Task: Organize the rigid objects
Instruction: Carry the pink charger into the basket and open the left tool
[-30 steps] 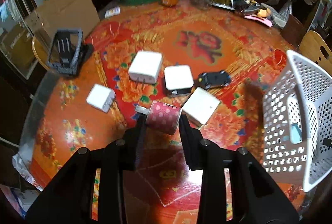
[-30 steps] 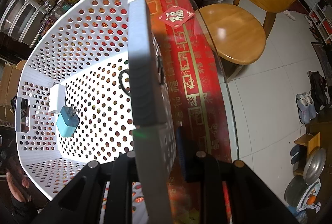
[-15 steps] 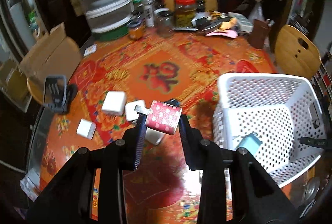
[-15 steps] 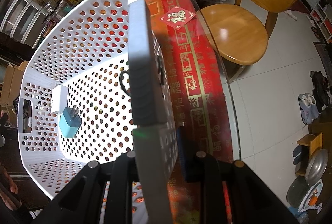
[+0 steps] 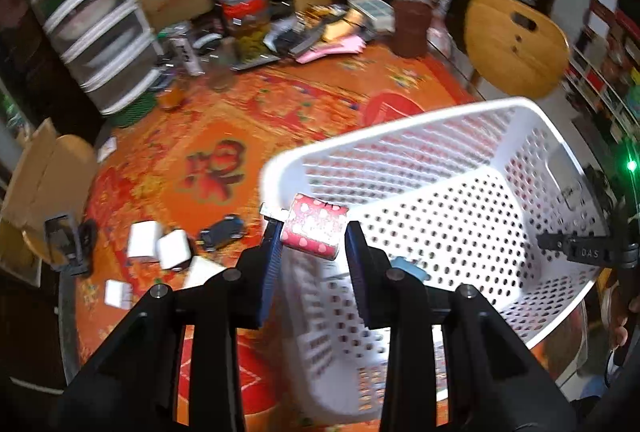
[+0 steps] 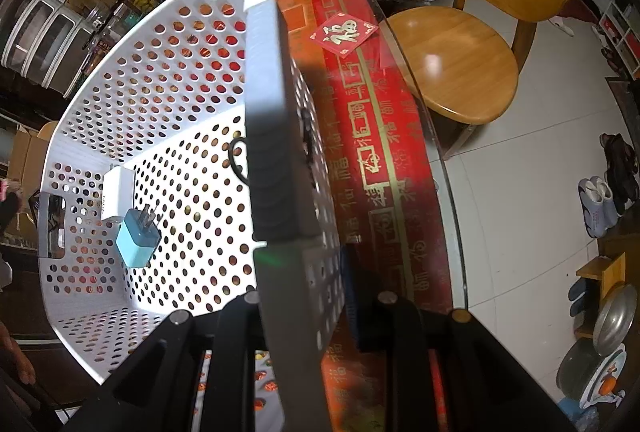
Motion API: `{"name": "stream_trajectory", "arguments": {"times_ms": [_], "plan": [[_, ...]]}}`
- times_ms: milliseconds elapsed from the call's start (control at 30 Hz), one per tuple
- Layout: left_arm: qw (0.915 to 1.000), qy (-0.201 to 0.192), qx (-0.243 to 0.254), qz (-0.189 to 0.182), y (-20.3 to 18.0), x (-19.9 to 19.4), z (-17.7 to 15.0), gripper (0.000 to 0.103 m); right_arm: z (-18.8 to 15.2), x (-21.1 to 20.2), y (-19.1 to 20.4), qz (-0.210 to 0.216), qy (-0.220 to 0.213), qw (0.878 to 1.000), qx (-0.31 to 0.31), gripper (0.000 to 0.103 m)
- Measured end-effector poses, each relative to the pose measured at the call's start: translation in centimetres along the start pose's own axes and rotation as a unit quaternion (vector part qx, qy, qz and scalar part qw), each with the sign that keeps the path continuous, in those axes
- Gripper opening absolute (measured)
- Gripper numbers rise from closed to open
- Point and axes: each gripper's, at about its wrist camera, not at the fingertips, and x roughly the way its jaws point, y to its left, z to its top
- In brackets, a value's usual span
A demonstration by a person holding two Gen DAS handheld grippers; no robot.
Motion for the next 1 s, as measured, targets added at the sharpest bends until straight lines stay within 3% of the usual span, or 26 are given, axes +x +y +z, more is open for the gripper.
{"name": "stream_trajectory", "arguments": {"times_ms": [267, 633, 833, 933, 1000], "plan": [[0.9975, 0.048, 0.043, -0.028, -5.3, 4.5, -0.4, 0.030, 0.0, 0.0, -0.1, 0.001, 0.000, 1.000, 0.003, 0.021], [0.9933, 0.101, 0.048, -0.027, -5.9, 8.3, -1.2, 0.030, 0.0, 0.0, -0.3, 0.002, 0.001, 1.000, 0.002, 0.021], [0.9936, 0.101, 0.032, -0.040, -5.0, 8.3, -1.5, 0.030, 0.0, 0.0, -0.3, 0.001, 0.002, 1.000, 0.001, 0.021], [0.9950, 0.086, 0.022, -0.046, -4.4, 7.3, -1.3, 0.046, 0.0, 0.1, -0.3, 0.000, 0.002, 1.000, 0.001, 0.021], [0.9965, 0.068, 0.020, -0.043, -3.8, 6.3, -1.2, 0.071, 0.0, 0.1, -0.2, -0.003, 0.002, 1.000, 0.000, 0.021]]}}
